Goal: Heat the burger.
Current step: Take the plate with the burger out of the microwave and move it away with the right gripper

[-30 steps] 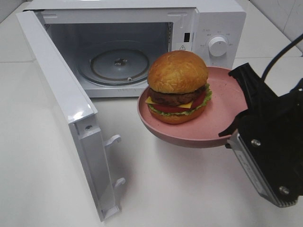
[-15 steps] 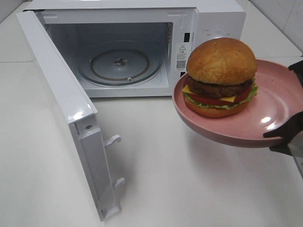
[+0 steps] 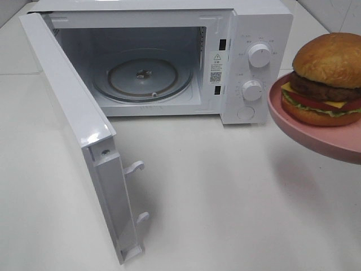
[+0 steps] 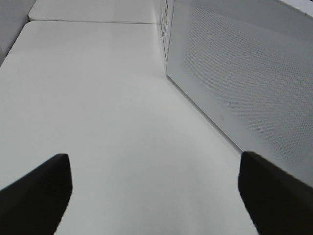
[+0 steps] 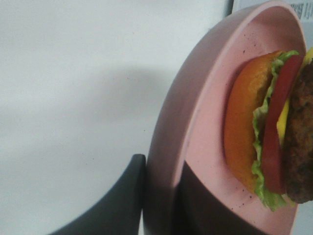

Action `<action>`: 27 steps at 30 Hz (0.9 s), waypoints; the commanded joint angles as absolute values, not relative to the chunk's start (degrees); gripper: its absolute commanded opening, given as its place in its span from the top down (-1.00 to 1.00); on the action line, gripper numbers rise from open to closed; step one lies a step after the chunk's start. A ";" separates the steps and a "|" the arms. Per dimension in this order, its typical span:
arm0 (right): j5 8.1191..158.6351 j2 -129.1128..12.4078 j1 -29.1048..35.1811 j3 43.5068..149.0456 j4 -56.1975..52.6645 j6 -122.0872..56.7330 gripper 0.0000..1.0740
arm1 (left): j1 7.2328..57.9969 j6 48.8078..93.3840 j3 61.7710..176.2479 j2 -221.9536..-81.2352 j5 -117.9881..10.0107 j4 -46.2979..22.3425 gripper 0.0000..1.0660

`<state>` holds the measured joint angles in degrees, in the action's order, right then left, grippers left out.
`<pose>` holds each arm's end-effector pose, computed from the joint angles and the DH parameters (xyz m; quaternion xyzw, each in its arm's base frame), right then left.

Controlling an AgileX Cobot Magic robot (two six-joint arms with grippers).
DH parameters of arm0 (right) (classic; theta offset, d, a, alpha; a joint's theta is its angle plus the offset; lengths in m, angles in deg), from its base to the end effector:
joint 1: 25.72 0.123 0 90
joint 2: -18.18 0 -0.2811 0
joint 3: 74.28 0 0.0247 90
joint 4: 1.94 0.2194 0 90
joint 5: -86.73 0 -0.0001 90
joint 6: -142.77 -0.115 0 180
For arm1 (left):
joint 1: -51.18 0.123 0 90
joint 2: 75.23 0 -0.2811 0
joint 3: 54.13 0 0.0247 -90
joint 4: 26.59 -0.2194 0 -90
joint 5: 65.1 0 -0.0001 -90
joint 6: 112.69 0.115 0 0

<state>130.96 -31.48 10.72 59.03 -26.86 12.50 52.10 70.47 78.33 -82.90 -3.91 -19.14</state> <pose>0.1107 0.0397 0.2561 -0.6971 0.6066 -0.2306 0.3047 -0.0098 -0.0132 0.2555 0.0200 0.8479 -0.0461 0.5278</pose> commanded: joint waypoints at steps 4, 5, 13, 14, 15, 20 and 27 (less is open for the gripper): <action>129.07 -30.79 10.89 59.72 -34.08 2.24 0.89 | 52.15 70.35 78.21 -82.09 -3.91 -19.20 -0.58; 129.99 -30.79 10.89 59.72 -35.46 -0.51 0.89 | 52.15 70.35 78.21 -82.09 -3.91 -19.20 -0.58; 133.02 -30.79 10.89 59.72 -40.50 -6.92 0.87 | 52.15 70.35 78.21 -82.09 -3.91 -19.20 -0.58; 133.20 -30.79 10.89 59.72 -40.73 -7.27 0.87 | 52.15 70.35 78.21 -82.09 -3.91 -19.20 -0.58; 133.20 -30.79 10.89 59.72 -40.73 -7.27 0.87 | 52.15 70.35 78.21 -82.09 -3.91 -19.20 -0.58; 134.69 -30.79 10.89 59.72 -43.59 -12.48 0.87 | 52.15 70.35 78.21 -82.09 -3.91 -19.20 -0.58; 138.52 -32.51 10.89 59.72 -47.77 -21.82 0.87 | 52.15 70.35 78.21 -82.09 -3.91 -19.20 -0.58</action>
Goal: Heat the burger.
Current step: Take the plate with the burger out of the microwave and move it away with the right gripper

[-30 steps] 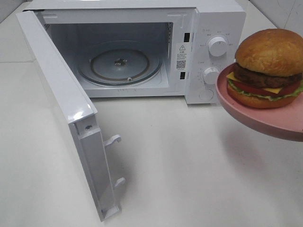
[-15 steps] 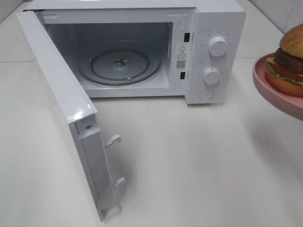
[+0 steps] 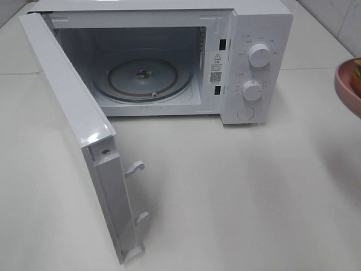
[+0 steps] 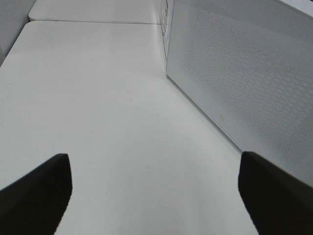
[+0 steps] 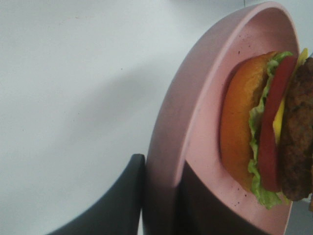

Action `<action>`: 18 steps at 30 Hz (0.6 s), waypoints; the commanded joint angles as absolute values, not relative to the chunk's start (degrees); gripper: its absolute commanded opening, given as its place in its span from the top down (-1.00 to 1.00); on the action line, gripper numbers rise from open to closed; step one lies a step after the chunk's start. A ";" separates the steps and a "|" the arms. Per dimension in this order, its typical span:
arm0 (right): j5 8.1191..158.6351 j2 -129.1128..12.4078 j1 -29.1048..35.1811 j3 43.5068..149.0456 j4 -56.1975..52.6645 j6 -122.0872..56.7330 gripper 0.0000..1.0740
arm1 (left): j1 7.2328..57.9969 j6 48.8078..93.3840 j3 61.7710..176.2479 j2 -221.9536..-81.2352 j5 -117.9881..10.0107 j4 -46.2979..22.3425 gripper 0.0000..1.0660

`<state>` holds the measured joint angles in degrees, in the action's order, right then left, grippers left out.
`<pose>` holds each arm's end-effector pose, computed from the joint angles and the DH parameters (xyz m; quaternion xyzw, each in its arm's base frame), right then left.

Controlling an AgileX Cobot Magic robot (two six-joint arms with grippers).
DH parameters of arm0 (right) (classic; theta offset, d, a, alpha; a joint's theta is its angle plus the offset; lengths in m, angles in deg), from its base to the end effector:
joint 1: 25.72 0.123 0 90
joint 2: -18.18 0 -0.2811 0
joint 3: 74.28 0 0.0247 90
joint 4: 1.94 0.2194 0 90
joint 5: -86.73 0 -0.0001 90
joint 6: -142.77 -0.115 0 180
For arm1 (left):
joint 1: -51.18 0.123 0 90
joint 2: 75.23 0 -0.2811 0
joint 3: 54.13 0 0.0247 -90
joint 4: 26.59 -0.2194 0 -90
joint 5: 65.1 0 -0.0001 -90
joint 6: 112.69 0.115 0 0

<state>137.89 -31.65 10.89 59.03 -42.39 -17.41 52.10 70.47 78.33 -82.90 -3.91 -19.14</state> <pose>0.1176 0.0149 0.2615 -0.5436 0.7312 -0.2774 0.3049 -0.0098 -0.0132 0.2555 0.0200 0.8479 -0.0461 0.5278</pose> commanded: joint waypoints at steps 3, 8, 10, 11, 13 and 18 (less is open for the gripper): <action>140.59 -34.52 10.89 59.72 -48.46 -24.46 0.87 | 52.15 70.35 78.21 -82.09 -3.91 -19.20 -0.58; 142.08 -38.18 10.89 59.72 -48.92 -29.38 0.86 | 52.15 70.35 78.21 -82.09 -3.91 -19.20 -0.58; 142.88 -40.08 10.89 59.78 -48.92 -32.59 0.86 | 52.15 70.35 78.21 -82.09 -3.91 -19.20 -0.58; 142.88 -40.08 10.89 59.78 -48.92 -32.59 0.86 | 52.15 70.35 78.21 -82.09 -3.91 -19.20 -0.58; 144.31 -42.42 10.89 59.84 -48.98 -35.91 0.86 | 52.15 70.35 78.21 -82.09 -3.91 -19.20 -0.58; 145.97 -46.38 10.89 59.84 -49.55 -42.39 0.86 | 52.15 70.35 78.21 -82.09 -3.91 -19.20 -0.58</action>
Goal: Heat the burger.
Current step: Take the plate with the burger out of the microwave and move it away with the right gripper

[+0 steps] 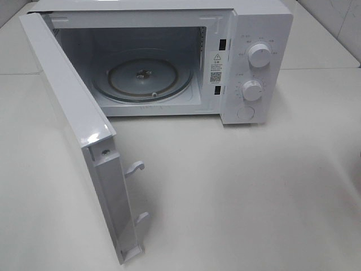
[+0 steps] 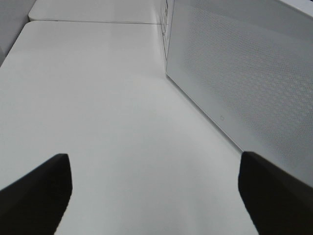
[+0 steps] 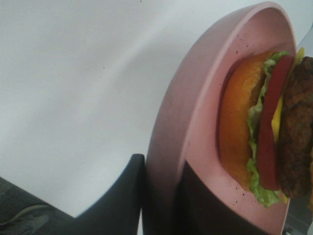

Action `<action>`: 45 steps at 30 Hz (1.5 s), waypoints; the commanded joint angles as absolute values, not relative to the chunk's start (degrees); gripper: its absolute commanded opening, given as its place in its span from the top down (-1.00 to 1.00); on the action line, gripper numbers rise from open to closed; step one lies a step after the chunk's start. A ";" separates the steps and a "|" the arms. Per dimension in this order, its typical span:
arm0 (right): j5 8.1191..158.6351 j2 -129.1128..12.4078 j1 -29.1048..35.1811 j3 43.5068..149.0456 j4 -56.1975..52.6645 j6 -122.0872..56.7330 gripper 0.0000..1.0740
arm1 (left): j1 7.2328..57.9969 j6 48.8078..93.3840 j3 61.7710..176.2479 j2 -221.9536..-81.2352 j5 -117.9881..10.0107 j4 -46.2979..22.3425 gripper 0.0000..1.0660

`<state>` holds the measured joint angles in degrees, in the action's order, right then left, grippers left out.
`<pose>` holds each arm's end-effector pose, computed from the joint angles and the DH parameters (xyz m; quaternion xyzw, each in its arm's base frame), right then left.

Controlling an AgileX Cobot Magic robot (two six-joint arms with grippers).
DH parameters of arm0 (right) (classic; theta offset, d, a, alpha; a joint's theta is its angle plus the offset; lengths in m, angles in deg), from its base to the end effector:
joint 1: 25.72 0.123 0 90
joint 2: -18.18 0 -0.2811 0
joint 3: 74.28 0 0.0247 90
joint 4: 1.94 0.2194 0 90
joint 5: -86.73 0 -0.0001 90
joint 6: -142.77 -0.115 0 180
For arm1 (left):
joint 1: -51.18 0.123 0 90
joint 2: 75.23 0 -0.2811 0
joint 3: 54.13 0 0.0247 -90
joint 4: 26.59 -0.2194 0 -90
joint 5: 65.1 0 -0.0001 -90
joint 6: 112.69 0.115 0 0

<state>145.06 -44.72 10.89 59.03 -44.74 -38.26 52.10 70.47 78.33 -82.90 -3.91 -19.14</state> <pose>0.1357 0.0179 0.2350 -0.4332 0.8334 -0.2798 0.1989 -0.0098 -0.0132 0.2555 0.0200 0.8479 -0.0461 0.5278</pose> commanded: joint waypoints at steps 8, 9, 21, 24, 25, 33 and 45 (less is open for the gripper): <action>147.81 -49.76 10.89 59.84 -53.16 -56.14 0.86 | 52.15 70.35 78.21 -82.09 -3.91 -19.20 -0.58; 147.92 -49.99 10.89 60.01 -53.39 -58.83 0.86 | 52.15 70.35 78.21 -82.09 -3.91 -19.20 -0.58; 153.13 -50.10 10.89 60.75 -56.31 -69.15 0.86 | 52.15 70.35 78.21 -82.09 -3.91 -19.20 -0.58; 155.60 -51.08 10.89 62.93 -56.54 -70.86 0.88 | 52.15 70.35 78.21 -82.09 -3.91 -19.20 -0.58; 155.94 -51.53 10.83 63.45 -56.54 -71.04 0.89 | 52.15 70.35 78.21 -82.09 -3.91 -19.20 -0.58; 155.94 -55.09 10.77 65.91 -56.48 -73.56 0.93 | 52.15 70.35 78.21 -82.09 -3.91 -19.20 -0.58; 155.94 -62.71 10.72 66.02 -56.37 -80.55 1.00 | 52.15 70.35 78.21 -82.09 -3.91 -19.20 -0.58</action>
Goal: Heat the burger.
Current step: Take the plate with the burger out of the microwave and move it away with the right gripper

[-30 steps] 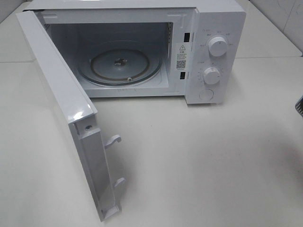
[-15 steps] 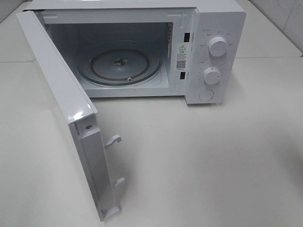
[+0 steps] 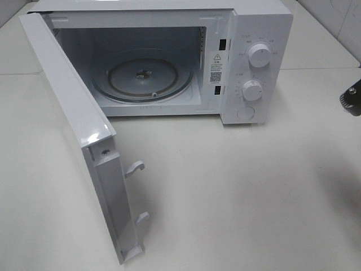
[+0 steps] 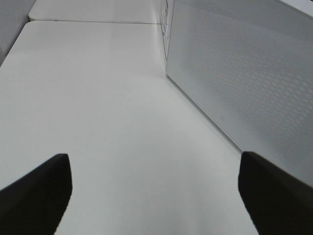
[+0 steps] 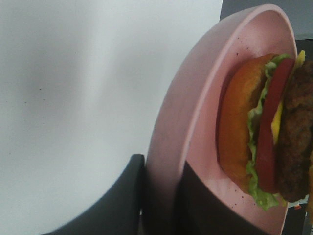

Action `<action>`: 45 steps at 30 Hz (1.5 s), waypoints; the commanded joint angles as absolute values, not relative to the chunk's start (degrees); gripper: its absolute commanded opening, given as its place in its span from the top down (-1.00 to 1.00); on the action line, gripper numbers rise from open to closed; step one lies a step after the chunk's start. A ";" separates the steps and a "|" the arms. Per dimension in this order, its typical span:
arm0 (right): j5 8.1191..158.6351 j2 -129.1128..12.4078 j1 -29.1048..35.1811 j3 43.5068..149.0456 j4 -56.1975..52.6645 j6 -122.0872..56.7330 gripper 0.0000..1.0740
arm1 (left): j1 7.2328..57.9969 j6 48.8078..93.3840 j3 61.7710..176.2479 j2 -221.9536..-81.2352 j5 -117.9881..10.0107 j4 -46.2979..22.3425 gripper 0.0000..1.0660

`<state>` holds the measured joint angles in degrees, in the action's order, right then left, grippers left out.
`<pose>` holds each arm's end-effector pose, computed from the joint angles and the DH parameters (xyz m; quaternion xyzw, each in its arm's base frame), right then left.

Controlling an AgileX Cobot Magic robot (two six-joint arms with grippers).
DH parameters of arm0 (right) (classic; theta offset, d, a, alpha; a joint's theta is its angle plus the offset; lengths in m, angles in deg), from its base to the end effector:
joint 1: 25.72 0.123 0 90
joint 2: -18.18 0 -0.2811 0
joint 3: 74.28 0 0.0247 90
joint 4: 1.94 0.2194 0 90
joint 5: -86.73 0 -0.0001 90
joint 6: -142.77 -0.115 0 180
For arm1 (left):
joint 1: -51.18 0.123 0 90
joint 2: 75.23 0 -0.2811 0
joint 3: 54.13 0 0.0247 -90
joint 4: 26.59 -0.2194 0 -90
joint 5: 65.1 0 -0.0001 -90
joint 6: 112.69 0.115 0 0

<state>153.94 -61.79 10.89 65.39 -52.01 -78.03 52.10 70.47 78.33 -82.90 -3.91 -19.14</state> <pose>0.1745 0.0283 0.2292 -0.1559 0.9104 -0.3325 0.1904 -0.0098 -0.0132 0.2555 0.0200 0.8479 -0.0461 0.5278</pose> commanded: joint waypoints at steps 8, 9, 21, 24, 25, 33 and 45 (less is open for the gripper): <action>154.85 -64.43 10.72 66.02 -56.25 -84.21 1.00 | 52.15 70.35 78.21 -82.09 -3.91 -19.20 -0.58; 154.80 -65.00 10.72 66.02 -56.20 -85.25 1.00 | 52.15 70.35 78.21 -82.09 -3.91 -19.20 -0.58; 151.76 -69.93 10.72 66.02 -56.20 -90.80 1.00 | 52.15 70.35 78.21 -82.09 -3.91 -19.20 -0.58; 151.59 -71.30 10.72 66.02 -56.20 -91.43 1.00 | 52.15 70.35 78.21 -82.09 -3.91 -19.20 -0.58; 151.53 -71.87 10.72 66.02 -56.20 -91.43 1.00 | 52.15 70.35 78.21 -82.09 -3.91 -19.20 -0.58; 148.78 -75.77 10.72 66.02 -56.14 -93.95 1.00 | 52.15 70.35 78.21 -82.09 -3.91 -19.20 -0.58; 143.62 -82.24 10.72 64.31 -56.08 -96.76 1.00 | 52.15 70.35 78.21 -82.09 -3.91 -19.20 -0.58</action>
